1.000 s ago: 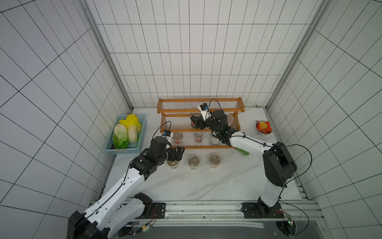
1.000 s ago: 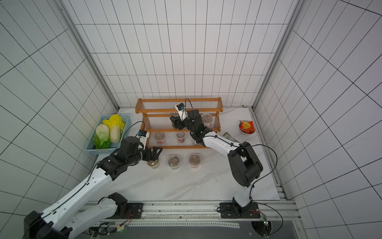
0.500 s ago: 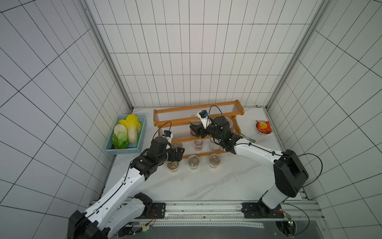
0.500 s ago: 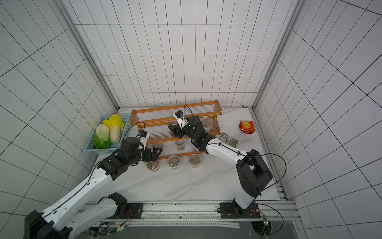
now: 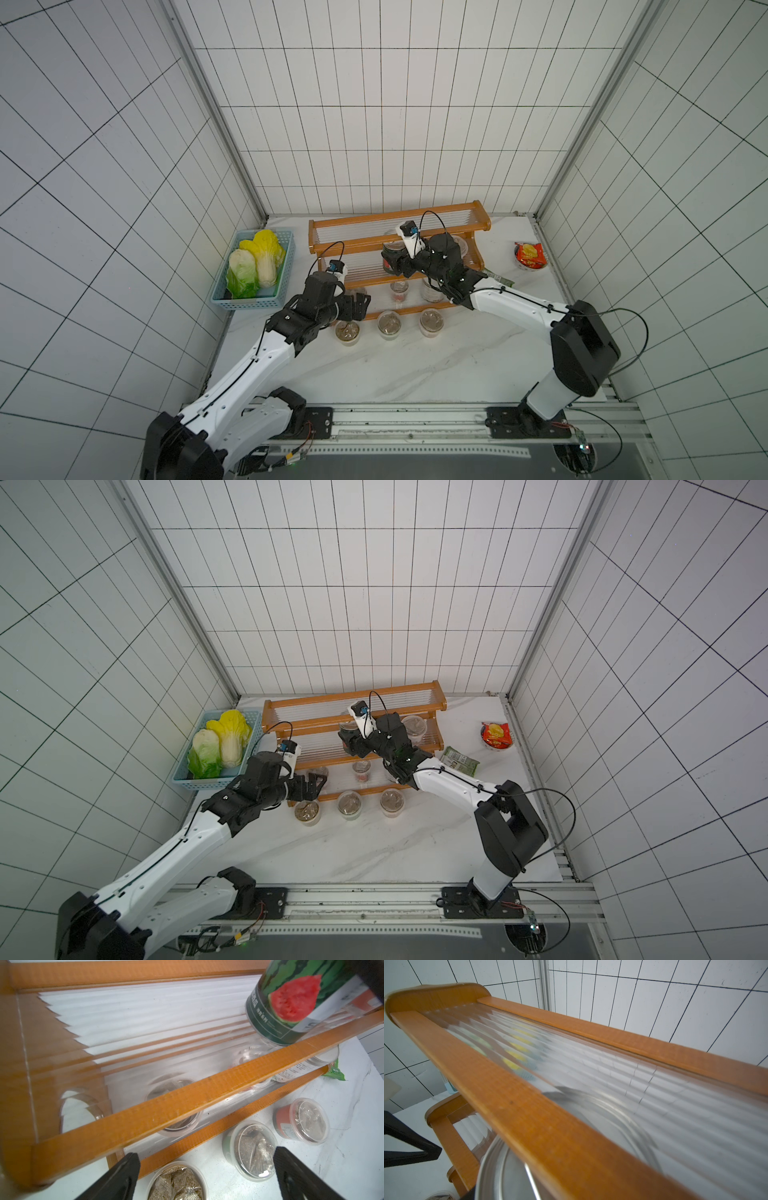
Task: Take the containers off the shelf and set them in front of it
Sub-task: Adjust the shelf at the center of the board.
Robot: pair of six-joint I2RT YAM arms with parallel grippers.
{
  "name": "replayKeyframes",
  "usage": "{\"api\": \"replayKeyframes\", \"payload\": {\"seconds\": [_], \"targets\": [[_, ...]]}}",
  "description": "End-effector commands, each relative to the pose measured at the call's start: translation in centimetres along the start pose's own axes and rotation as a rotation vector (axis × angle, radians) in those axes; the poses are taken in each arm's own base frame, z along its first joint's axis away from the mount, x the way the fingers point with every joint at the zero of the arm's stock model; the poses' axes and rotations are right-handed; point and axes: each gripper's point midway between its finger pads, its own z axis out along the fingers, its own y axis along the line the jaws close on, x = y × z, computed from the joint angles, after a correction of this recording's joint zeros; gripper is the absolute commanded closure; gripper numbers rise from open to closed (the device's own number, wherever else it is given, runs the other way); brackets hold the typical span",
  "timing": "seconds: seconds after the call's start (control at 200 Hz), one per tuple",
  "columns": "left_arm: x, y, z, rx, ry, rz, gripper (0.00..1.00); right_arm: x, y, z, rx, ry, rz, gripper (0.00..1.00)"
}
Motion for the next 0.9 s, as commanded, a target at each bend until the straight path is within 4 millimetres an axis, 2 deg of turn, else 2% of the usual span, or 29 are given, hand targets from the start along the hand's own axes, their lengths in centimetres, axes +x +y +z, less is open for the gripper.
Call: {"api": "replayKeyframes", "payload": {"seconds": [0.0, 0.275, 0.62, 0.895], "targets": [[-0.6, 0.0, 0.9, 0.024, -0.013, 0.009, 0.01, -6.6, -0.8, -1.3, 0.036, -0.167, -0.009, 0.31], [-1.2, 0.7, 2.2, 0.019, 0.031, -0.009, 0.02, -7.9, -1.5, -1.9, 0.065, -0.19, 0.013, 0.31], [-1.6, 1.2, 2.3, 0.012, 0.02, -0.023, 0.02, -8.5, -2.5, -2.3, 0.144, -0.185, 0.033, 0.3], [-1.9, 1.3, 3.0, 0.012, 0.027, -0.023, 0.02, -9.7, -1.9, -3.0, 0.144, -0.211, 0.031, 0.3]]}}
